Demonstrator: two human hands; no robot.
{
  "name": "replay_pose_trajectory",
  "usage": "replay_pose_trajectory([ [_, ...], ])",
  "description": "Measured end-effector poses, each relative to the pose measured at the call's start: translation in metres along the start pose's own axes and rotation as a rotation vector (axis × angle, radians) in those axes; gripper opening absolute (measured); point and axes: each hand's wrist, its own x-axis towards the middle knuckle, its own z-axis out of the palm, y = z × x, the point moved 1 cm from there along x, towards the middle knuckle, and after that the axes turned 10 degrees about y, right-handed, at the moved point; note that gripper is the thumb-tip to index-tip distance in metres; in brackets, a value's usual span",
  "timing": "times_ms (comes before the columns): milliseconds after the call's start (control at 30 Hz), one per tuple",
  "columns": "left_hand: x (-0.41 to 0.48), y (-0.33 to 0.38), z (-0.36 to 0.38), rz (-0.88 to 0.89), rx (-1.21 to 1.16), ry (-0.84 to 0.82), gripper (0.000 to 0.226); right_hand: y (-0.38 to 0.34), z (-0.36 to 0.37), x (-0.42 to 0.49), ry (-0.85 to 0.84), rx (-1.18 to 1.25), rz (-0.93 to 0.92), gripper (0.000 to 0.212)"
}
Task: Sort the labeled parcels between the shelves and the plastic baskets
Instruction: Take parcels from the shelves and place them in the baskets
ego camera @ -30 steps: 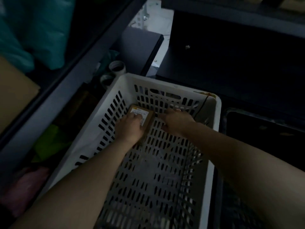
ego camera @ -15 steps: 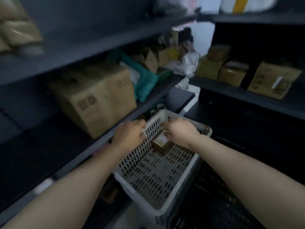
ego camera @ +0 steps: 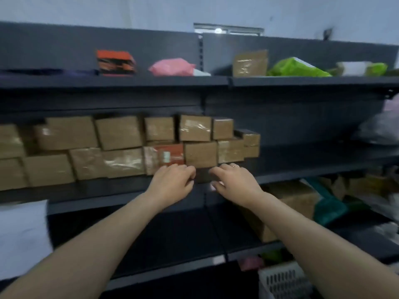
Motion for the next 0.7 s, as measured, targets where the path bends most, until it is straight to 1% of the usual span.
replay_pose_trajectory([
  [100, -0.028, -0.074, -0.042, -0.059, 0.072, 0.024, 0.012, -0.071, 0.003, 0.051, 0.033, 0.028, -0.077, 0.037],
  [200, -0.061, -0.148, -0.075, -0.106, 0.154, 0.006, 0.017, -0.137, 0.011, 0.094, 0.031, 0.085, -0.121, 0.037],
  [367, -0.120, -0.262, -0.116, -0.292, 0.254, 0.010, 0.018, -0.230, 0.032, 0.151, 0.004, 0.207, -0.178, 0.037],
  [500, -0.156, -0.327, -0.131, -0.439, 0.337, -0.006, 0.027, -0.295, 0.053, 0.193, -0.004, 0.286, -0.270, 0.041],
  [633, -0.186, -0.379, -0.139, -0.517, 0.353, 0.030, 0.040, -0.355, 0.078, 0.235, 0.018, 0.352, -0.378, 0.043],
  [700, -0.198, -0.402, -0.144, -0.543, 0.357, 0.046, 0.042, -0.385, 0.092, 0.255, 0.041, 0.392, -0.442, 0.042],
])
